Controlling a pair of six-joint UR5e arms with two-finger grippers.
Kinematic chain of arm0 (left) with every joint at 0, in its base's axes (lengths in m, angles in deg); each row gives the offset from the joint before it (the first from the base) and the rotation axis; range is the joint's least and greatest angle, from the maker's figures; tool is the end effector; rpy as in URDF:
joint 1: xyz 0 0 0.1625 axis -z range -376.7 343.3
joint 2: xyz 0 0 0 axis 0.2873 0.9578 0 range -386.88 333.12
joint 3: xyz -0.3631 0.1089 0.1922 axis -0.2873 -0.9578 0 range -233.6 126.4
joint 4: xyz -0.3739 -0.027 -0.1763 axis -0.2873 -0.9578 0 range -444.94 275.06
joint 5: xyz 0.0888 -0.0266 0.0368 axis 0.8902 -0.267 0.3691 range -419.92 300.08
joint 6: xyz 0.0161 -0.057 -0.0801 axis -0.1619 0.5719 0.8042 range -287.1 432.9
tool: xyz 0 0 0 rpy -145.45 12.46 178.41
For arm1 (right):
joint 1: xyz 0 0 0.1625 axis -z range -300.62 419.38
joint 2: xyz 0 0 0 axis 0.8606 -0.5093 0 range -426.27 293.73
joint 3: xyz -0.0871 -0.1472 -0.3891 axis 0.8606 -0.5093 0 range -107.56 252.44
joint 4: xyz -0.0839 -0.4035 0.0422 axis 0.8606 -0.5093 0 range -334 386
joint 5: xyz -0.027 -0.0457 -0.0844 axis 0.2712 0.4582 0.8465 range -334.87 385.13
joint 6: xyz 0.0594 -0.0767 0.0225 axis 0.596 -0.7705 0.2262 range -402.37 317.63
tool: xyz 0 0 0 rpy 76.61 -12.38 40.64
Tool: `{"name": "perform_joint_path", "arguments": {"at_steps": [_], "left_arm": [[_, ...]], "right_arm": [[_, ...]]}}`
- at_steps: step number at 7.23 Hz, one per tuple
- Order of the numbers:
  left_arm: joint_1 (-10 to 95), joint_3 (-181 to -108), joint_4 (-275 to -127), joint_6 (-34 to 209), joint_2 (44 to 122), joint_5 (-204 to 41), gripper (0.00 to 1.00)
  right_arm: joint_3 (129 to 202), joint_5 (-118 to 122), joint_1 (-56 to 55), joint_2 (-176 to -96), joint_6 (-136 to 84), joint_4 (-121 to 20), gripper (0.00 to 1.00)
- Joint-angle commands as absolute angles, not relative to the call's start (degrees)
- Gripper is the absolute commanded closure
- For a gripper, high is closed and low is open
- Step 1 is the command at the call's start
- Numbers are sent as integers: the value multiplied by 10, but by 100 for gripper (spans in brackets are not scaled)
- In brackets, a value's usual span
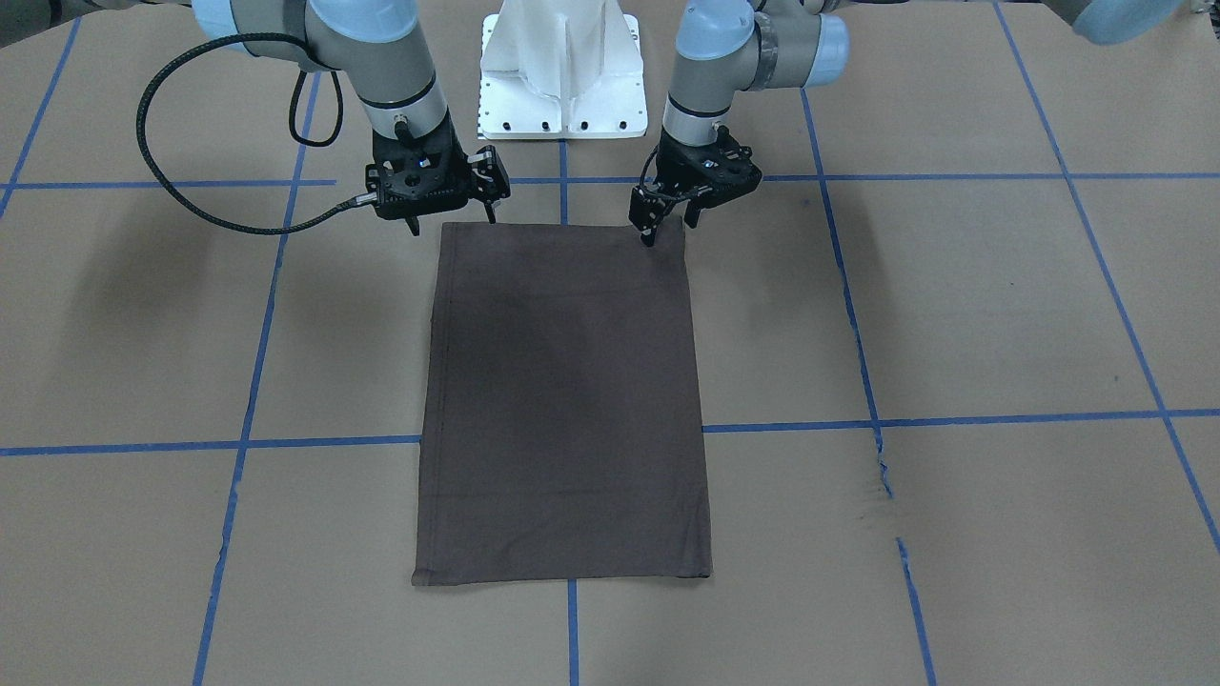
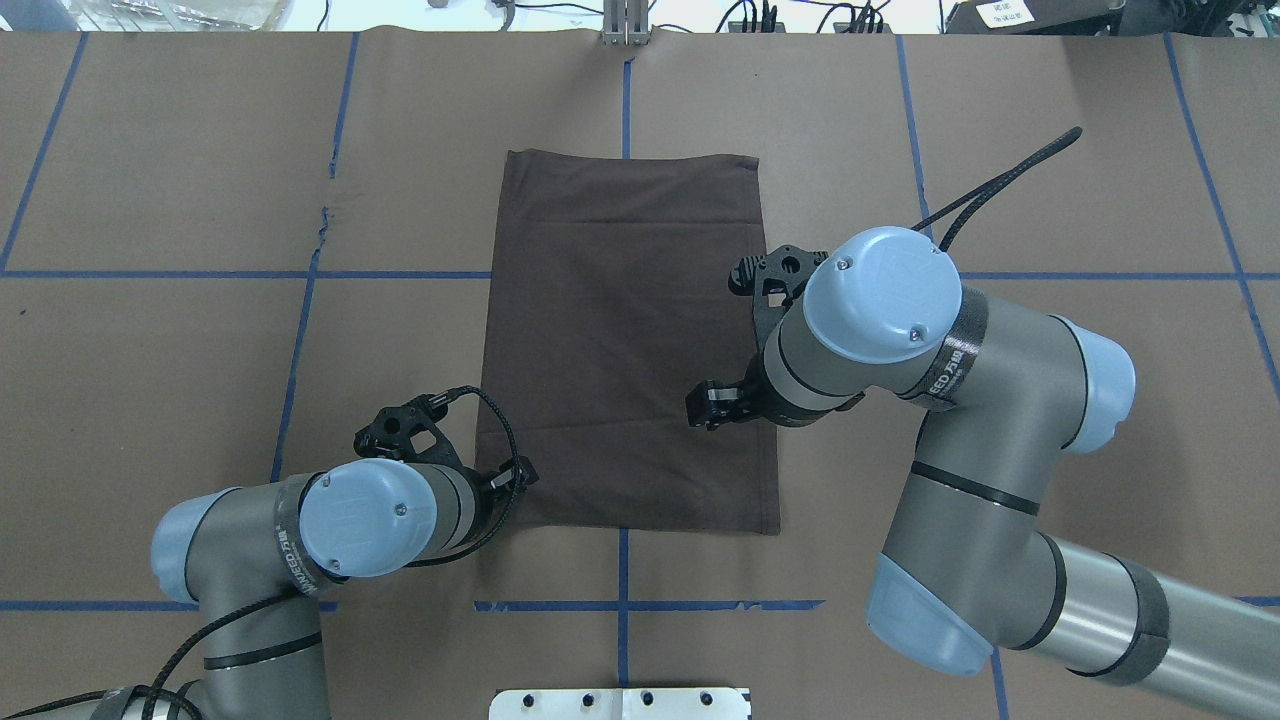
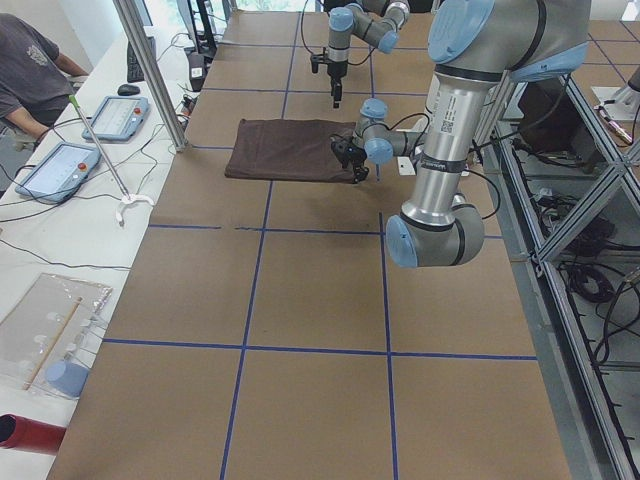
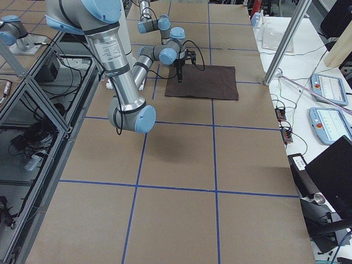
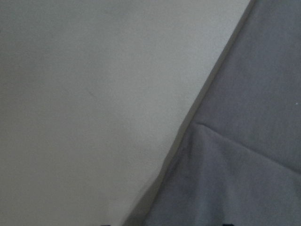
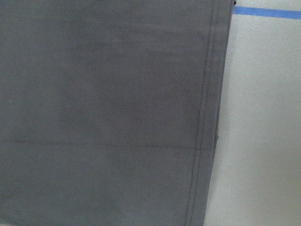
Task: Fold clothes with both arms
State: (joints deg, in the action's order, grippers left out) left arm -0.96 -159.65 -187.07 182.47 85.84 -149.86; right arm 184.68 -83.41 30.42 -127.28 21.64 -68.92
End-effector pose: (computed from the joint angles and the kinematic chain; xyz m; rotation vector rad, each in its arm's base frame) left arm 0.5511 -0.2938 0.2943 -0.0293 0.9014 -0.5751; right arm -0.4659 -0.3741 0.2216 0.0982 -0.8514 -0.0821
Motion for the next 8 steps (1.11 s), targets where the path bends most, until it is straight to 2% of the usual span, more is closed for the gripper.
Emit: {"name": "perform_joint_path", "arguments": {"at_steps": [1, 2, 5, 8], "left_arm": [[-11, -1596, -1871, 1822, 859, -1499, 18], [-11, -1596, -1871, 1821, 859, -1499, 21], [-11, -1598, -1871, 1818, 860, -1500, 48], [-12, -1602, -1871, 1816, 859, -1500, 88]], "right_arm": [[1847, -834, 302, -1274, 216, -689, 0], [1847, -834, 300, -1274, 216, -690, 0], [1847, -842, 291, -1274, 216, -691, 0], [1846, -846, 286, -1274, 216, -690, 0]]}}
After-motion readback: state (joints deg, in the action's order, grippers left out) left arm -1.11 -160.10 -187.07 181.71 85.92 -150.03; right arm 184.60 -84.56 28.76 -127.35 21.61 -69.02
